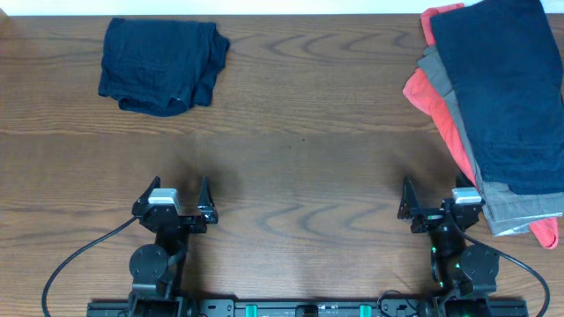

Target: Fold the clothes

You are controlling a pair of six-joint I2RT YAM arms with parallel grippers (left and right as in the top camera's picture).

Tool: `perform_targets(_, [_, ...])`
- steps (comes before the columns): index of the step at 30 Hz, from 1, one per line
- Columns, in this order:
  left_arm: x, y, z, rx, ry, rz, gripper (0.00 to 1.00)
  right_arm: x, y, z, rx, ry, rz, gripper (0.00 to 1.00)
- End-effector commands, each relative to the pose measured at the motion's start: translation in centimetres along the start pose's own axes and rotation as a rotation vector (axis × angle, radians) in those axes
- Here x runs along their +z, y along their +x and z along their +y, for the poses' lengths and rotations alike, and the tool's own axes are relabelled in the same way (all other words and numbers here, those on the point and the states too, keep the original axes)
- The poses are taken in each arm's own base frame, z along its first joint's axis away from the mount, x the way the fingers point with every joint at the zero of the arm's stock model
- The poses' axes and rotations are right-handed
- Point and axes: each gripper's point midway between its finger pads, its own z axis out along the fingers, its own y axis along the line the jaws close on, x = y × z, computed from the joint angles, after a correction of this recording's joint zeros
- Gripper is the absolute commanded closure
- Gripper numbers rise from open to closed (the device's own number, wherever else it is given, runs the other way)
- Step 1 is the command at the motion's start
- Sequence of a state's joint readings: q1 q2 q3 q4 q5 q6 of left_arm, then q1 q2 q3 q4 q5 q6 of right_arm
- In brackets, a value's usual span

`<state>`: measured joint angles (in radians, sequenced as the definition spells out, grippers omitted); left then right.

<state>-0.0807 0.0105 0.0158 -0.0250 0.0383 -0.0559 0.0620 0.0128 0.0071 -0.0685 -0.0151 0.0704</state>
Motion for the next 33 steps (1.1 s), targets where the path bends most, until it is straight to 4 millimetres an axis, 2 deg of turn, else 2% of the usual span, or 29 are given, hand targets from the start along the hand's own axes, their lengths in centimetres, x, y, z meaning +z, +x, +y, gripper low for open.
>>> perform_targets(1, [0.0, 1.5, 0.3, -0.008, -0.014, 0.049, 0.02, 0.0, 0.1, -0.5, -0.008, 0.028, 0.002, 0.01])
perform_targets(21, [0.0, 1.5, 0.3, -0.008, -0.014, 0.049, 0.02, 0.0, 0.0, -0.5, -0.008, 0.027, 0.0, 0.01])
perform_targets(33, [0.0, 1.3, 0.3, -0.008, -0.013, 0.042, 0.02, 0.0, -1.1, -0.1, -0.008, 0.005, -0.045, 0.01])
